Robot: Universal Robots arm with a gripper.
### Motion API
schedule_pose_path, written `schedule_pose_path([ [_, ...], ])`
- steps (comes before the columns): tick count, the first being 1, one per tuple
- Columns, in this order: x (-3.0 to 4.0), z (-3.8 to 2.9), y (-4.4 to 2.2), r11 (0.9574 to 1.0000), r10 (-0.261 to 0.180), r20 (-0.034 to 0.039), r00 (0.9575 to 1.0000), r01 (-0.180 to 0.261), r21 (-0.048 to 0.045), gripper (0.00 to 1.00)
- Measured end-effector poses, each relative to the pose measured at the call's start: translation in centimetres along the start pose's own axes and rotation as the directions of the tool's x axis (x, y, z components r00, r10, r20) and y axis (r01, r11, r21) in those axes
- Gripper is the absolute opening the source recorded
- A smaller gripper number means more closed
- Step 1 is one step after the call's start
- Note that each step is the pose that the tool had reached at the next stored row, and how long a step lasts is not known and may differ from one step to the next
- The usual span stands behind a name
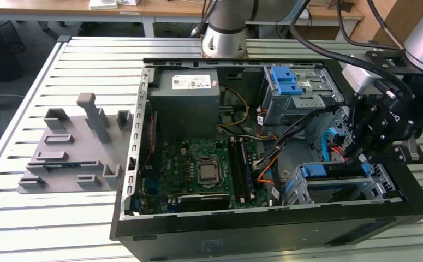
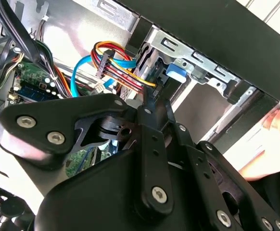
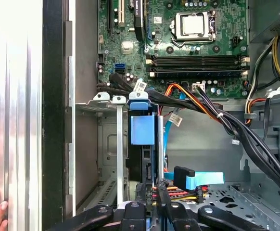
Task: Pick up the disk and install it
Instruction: 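Insert the first disk wire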
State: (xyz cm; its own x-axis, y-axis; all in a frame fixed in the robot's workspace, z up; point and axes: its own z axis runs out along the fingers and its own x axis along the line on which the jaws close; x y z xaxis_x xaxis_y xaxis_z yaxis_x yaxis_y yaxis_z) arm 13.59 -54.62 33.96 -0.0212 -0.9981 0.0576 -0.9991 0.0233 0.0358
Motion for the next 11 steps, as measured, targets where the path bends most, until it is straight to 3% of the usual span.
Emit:
schedule_pose_path([
  [3, 0.00, -0.03, 0.00, 1.0000, 0.000, 0.0003, 1.0000, 0.000, 0.0000, 0.22],
  [5, 0.00, -0.04, 0.00, 1.0000, 0.000, 0.0000, 1.0000, 0.000, 0.0000, 0.11],
  [11, 0.00, -0.05, 0.00, 1.0000, 0.000, 0.0000, 1.0000, 0.000, 0.0000, 0.11],
])
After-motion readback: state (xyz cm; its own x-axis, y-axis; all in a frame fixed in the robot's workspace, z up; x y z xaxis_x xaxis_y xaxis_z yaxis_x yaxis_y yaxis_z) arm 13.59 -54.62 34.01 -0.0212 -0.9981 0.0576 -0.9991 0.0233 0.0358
